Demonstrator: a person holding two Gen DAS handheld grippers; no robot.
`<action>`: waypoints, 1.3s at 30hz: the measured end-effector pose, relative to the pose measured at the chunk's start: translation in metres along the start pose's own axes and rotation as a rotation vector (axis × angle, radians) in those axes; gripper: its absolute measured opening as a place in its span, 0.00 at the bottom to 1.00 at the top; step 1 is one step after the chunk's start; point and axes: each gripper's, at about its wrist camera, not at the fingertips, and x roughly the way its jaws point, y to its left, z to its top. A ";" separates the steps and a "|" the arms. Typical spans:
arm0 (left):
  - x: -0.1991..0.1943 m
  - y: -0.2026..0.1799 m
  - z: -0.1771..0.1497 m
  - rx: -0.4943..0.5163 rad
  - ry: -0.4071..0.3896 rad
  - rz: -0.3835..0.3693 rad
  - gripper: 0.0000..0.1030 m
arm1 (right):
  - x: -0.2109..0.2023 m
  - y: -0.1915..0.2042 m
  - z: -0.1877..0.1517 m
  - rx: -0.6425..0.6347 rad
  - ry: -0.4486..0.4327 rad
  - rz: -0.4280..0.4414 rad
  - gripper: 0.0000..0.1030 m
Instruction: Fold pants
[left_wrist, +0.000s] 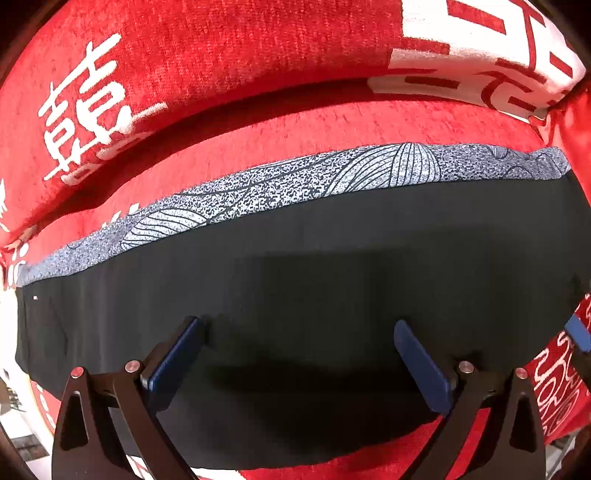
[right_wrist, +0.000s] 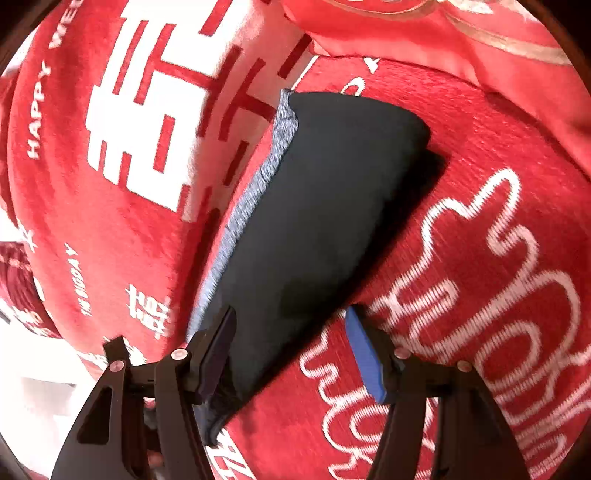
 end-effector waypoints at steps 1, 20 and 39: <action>0.000 0.000 0.000 -0.006 0.001 -0.001 1.00 | 0.002 -0.001 0.003 0.011 -0.011 0.019 0.64; 0.012 0.011 0.000 -0.027 0.017 -0.017 1.00 | 0.023 0.007 0.020 0.036 0.022 0.076 0.58; -0.012 0.021 0.014 0.025 -0.088 -0.046 0.70 | 0.022 0.025 0.029 -0.004 0.011 0.080 0.15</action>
